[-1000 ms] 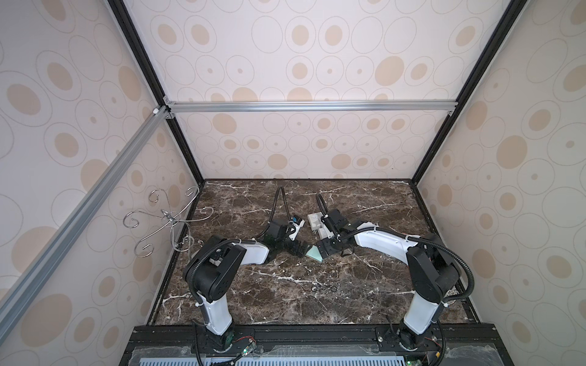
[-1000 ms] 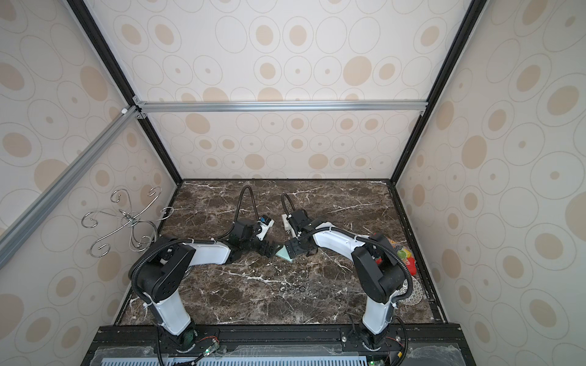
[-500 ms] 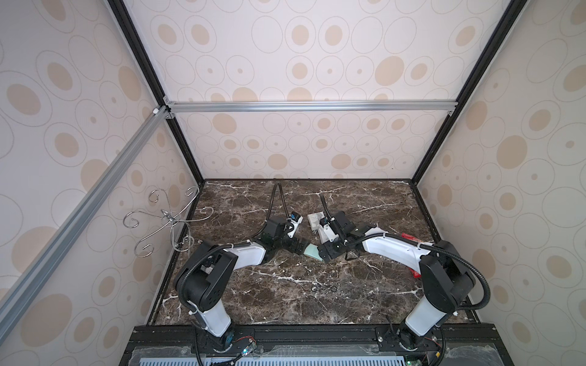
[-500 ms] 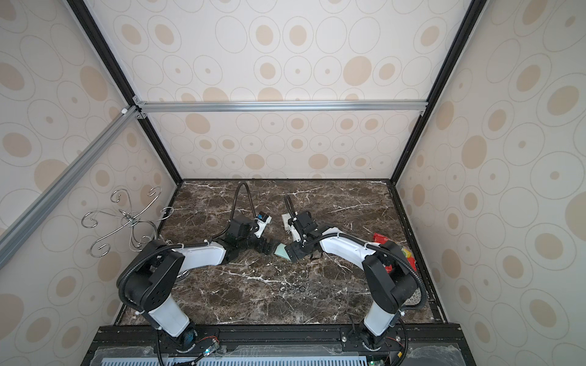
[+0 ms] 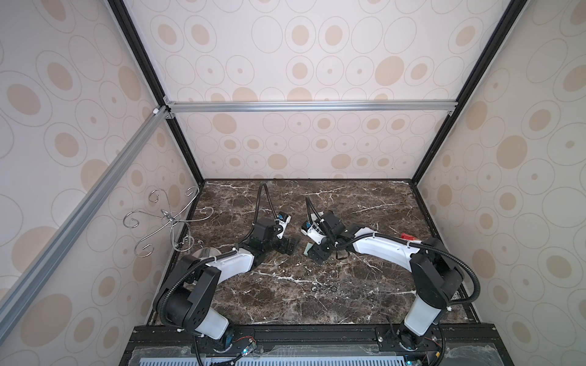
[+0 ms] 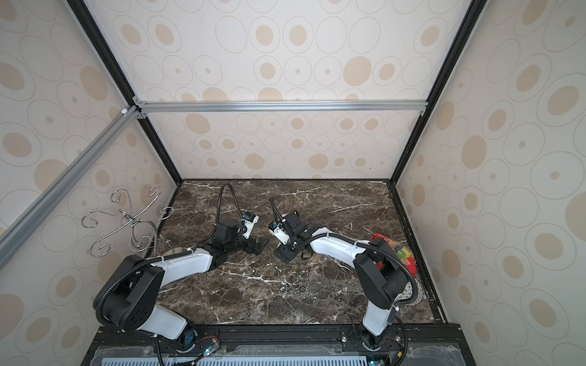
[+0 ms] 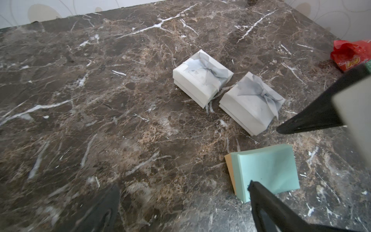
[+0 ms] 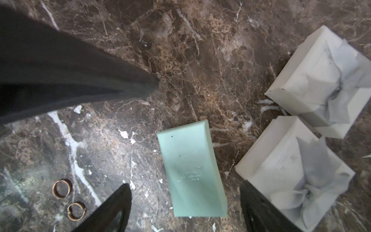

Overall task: Take the rings out of the lift-off lid box
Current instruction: Close the lid on the jewelry box.

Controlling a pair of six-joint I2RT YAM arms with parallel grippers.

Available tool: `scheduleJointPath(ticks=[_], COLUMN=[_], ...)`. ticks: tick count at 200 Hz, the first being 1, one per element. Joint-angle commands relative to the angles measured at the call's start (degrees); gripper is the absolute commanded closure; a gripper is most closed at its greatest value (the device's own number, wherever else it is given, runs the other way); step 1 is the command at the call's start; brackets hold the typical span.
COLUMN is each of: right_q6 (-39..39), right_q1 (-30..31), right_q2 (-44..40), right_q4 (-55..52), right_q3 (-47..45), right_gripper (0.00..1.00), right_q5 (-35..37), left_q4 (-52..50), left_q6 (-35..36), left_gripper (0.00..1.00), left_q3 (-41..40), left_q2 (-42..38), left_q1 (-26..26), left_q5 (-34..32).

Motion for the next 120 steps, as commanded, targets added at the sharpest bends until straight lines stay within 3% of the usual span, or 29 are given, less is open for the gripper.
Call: scheduleJointPath(ticks=[1,120], right_q6=[-4.0,-5.8], right_q1=[0.2,0.2], right_q2=[2.0,8.0], right_q4=[-0.6,-2.6], right_q3=[2.1,5.1], right_gripper=[0.15,0.28], right_q5=[0.3,0.8], left_q4=[-0.2,0.8], left_q6=[-0.5,-0.8], left_gripper=[0.00,0.00], left_q3=[-0.8,-0.8], left_q2=[-2.3,-1.4], left_q1=[1.0,1.6], left_q5=[-0.4,1.3])
